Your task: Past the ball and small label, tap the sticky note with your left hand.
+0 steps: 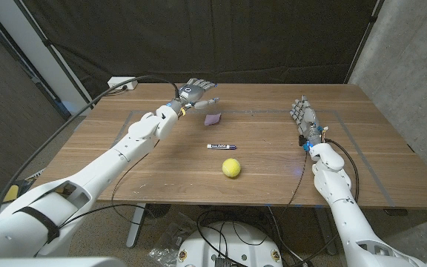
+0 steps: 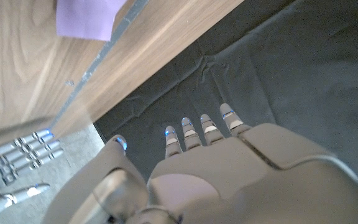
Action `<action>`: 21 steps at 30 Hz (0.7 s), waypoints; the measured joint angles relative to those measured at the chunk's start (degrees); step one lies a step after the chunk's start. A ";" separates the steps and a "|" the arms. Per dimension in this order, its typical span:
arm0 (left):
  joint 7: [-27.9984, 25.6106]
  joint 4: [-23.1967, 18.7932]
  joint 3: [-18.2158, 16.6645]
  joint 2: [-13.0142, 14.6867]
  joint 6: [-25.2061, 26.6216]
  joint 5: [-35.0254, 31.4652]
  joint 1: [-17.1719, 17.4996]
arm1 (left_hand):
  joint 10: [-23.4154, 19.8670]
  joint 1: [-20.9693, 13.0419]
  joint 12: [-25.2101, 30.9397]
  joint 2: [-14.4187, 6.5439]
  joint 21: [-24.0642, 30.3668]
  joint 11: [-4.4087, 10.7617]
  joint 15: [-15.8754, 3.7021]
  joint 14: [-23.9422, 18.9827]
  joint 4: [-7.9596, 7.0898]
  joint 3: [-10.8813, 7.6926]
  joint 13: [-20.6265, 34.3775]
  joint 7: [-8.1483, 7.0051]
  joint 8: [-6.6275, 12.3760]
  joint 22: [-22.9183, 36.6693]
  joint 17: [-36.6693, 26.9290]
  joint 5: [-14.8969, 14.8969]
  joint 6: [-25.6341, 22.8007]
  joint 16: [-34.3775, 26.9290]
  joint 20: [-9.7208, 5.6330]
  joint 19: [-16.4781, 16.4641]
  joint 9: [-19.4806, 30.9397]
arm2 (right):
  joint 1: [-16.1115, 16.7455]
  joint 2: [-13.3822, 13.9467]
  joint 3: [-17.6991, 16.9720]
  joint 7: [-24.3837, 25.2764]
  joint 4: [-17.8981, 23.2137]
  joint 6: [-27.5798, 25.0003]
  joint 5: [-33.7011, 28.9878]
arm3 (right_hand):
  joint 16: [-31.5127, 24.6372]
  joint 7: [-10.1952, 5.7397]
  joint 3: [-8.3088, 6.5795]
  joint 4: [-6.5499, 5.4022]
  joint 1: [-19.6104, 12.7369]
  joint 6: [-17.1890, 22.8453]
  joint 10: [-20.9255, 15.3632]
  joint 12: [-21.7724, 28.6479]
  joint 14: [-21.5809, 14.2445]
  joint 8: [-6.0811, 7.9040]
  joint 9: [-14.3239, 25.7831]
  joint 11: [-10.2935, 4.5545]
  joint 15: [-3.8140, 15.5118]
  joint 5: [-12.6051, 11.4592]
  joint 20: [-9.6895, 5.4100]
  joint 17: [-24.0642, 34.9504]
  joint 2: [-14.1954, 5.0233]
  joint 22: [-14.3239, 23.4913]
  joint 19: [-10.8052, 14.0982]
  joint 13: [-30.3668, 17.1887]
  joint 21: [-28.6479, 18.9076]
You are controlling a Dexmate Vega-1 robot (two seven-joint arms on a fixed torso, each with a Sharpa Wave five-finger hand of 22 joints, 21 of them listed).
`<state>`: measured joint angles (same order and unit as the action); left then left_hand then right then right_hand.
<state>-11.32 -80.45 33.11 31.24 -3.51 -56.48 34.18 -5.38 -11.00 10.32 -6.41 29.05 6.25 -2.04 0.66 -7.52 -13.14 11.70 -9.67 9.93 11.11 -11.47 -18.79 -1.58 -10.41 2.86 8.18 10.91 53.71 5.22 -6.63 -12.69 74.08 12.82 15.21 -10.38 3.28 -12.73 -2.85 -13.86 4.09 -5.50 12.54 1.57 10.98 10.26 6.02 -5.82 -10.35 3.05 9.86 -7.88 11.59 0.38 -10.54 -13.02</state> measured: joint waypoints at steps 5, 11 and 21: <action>-2.47 0.66 -2.57 -0.58 -2.85 5.24 1.39 | 0.83 0.71 0.00 -1.12 0.00 -0.20 -0.10 0.96 -0.63 0.00 -0.27 1.42 0.00 0.23 0.02 0.40 1.63 0.00 -0.74 0.74 -0.10 | 0.37 0.08 0.44 0.77 1.07 -0.87 -0.83 | 0.00 -0.21 0.00 0.00 0.00 0.21 -0.30 0.00 -0.19 0.00 0.00 0.29 0.19 0.00 -0.10 0.00 0.00 0.00 0.10 0.00 0.00; -3.65 2.14 -5.98 -1.48 -7.40 12.37 2.79 | 1.63 0.77 0.00 -1.17 -0.24 -0.41 0.00 1.44 -0.63 0.00 -0.31 2.32 0.00 0.23 0.29 0.88 2.52 0.00 -0.77 1.34 -0.27 | 0.99 0.31 1.14 1.88 2.99 -2.37 -2.05 | 0.00 -0.20 0.00 0.00 0.19 0.84 -0.68 0.00 -0.48 0.00 0.00 0.05 0.48 0.00 -0.30 0.01 0.19 0.00 0.30 0.00 0.00; -2.00 6.90 -10.82 -3.27 -17.10 24.09 3.66 | 2.34 1.24 0.32 -0.69 -0.46 -1.12 0.31 1.74 -0.86 0.24 -0.52 2.01 0.26 0.23 0.52 1.18 3.02 0.00 -0.16 1.85 -0.26 | 2.76 0.45 2.79 4.73 7.90 -5.08 -4.89 | 0.00 -0.81 0.00 0.00 0.45 1.45 -1.32 0.00 -0.79 0.28 0.00 -0.12 0.78 0.00 -0.30 0.01 0.45 0.00 0.30 0.01 0.00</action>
<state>-13.32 -73.54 22.30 27.98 -20.62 -32.39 37.84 -3.04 -9.76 10.64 -7.10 28.59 5.14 -1.73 2.39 -8.39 -12.90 11.18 -7.66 10.19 11.34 -10.95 -17.61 1.44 -10.40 2.70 10.03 10.65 56.47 5.67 -3.83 -7.96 81.98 7.74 10.33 -10.38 2.46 -12.73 -2.85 -13.41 5.54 -6.83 12.54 0.79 11.26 10.26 5.90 -5.04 -10.35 2.76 9.87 -7.43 11.59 0.68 -10.54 -13.02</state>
